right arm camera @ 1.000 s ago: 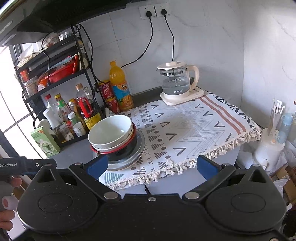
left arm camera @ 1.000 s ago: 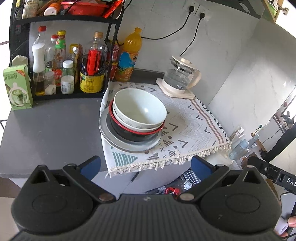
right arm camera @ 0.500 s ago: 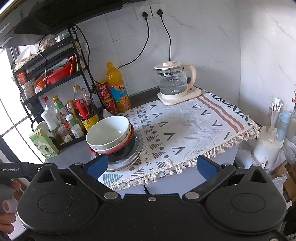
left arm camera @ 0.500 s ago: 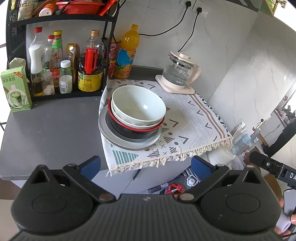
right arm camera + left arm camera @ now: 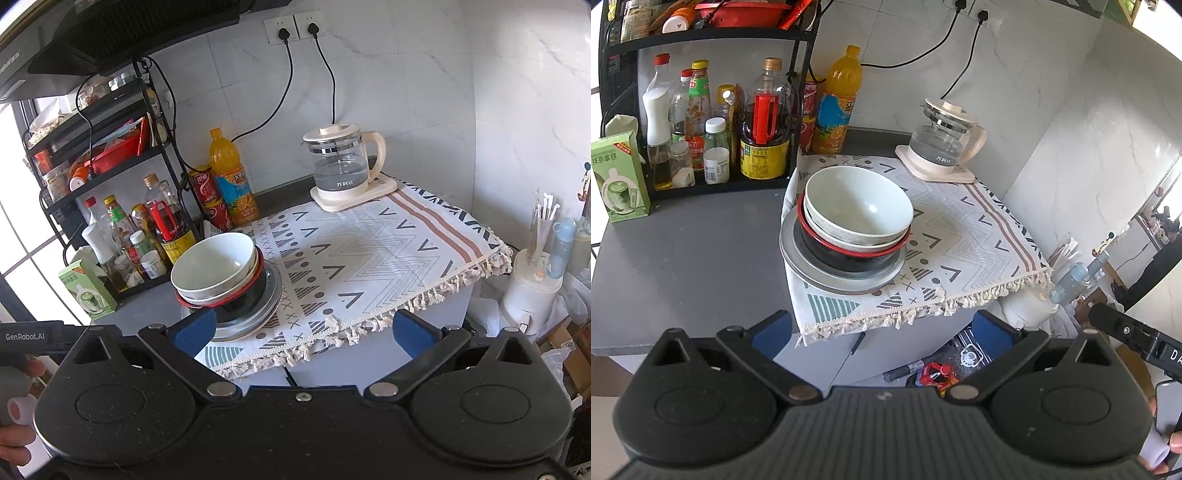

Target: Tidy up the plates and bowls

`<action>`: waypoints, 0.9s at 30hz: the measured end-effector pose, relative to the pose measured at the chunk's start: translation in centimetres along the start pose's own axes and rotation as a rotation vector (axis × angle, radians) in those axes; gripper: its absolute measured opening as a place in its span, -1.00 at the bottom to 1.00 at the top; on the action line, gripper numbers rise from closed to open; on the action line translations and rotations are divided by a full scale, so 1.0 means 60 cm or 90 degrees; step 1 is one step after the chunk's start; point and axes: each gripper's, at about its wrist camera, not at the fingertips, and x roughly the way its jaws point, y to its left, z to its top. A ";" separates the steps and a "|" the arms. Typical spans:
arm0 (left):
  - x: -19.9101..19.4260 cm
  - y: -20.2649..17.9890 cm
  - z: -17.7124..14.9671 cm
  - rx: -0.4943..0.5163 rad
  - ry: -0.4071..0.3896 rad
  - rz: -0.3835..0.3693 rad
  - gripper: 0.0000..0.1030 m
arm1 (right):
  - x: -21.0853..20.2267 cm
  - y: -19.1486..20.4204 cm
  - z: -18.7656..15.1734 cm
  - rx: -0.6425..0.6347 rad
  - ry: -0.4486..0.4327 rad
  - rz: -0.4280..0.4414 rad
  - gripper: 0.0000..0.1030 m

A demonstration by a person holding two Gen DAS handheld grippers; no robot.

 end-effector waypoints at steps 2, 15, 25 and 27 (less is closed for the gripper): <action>-0.002 0.001 -0.002 -0.001 0.000 0.000 0.99 | 0.000 0.001 -0.001 0.001 0.000 0.000 0.99; -0.019 -0.004 -0.008 0.003 -0.007 0.007 0.99 | -0.018 0.007 -0.017 0.010 -0.010 0.007 0.99; -0.031 -0.011 -0.013 0.019 -0.015 -0.001 0.99 | -0.023 0.012 -0.029 0.016 -0.012 0.008 0.99; -0.031 -0.010 -0.014 0.022 -0.013 -0.002 0.99 | -0.024 0.012 -0.030 0.017 -0.013 0.006 0.99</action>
